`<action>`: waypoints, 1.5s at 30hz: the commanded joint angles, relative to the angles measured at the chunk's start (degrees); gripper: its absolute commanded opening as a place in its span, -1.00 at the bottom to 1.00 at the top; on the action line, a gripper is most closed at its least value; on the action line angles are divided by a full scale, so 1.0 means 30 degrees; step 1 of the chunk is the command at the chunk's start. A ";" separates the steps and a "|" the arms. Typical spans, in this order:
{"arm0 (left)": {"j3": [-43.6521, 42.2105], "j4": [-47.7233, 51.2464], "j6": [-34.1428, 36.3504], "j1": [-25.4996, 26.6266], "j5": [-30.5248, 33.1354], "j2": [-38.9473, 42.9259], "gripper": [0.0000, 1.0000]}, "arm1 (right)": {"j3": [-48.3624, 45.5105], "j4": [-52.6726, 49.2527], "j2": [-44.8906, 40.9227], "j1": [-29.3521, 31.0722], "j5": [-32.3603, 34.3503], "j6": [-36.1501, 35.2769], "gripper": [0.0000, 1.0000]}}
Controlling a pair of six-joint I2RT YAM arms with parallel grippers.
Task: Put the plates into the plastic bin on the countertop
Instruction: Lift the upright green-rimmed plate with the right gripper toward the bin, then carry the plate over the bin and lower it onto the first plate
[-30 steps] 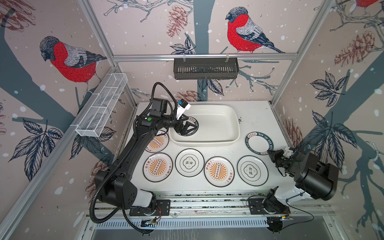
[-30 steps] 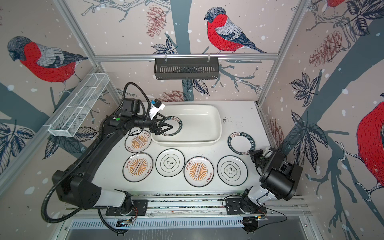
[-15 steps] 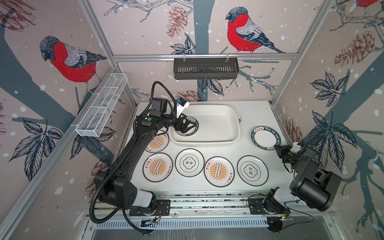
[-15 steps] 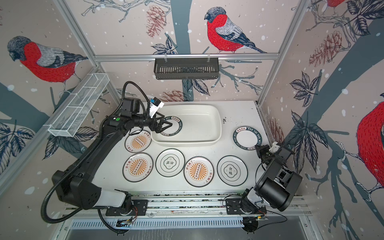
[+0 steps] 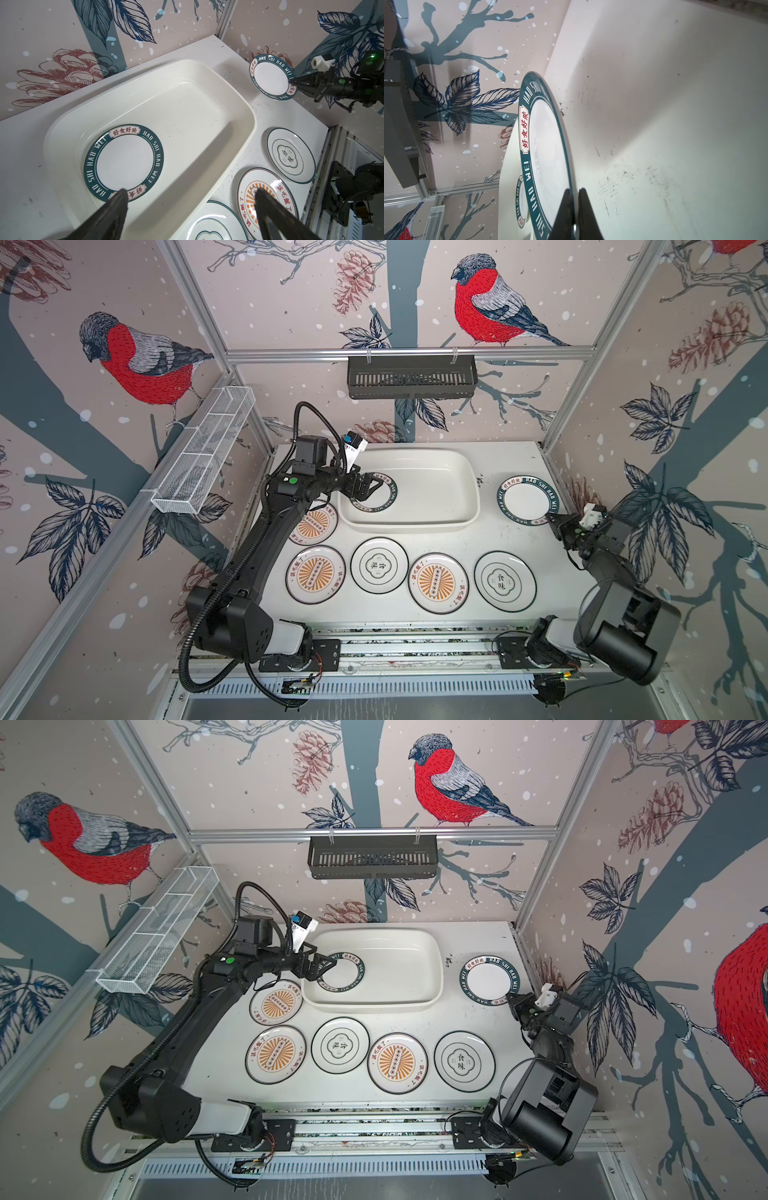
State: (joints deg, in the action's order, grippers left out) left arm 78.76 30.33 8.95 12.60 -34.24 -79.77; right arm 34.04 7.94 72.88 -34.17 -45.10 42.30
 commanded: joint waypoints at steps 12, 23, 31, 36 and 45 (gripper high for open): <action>-0.0212 -0.1055 -0.0348 -0.0481 0.1028 0.0807 0.89 | 0.3902 -0.2443 -0.1215 0.4340 0.1747 0.0613 -0.97; -0.0459 -0.1231 -0.0870 -0.0809 0.2260 0.1707 0.89 | 0.5411 -0.1758 -0.1066 1.1089 0.4848 0.2080 -0.96; -0.1255 -0.2437 -0.2474 -0.0817 0.1981 0.2111 0.89 | 0.5604 -0.0519 0.0262 1.4818 0.6256 0.2288 -0.97; -0.0722 -0.1687 -0.2276 -0.0832 0.1856 0.2241 0.88 | 0.6603 -0.0022 0.1622 1.6577 0.6376 0.2038 -0.96; -0.1269 -0.2105 -0.1697 -0.0822 0.1701 0.2907 0.88 | 0.8651 0.0047 0.4870 1.8975 0.6478 0.1106 -0.96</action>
State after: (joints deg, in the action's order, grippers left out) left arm 74.96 26.00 2.96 10.26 -28.32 -71.50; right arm 58.11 4.80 85.21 21.37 -25.82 47.24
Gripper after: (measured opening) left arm 0.942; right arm 0.082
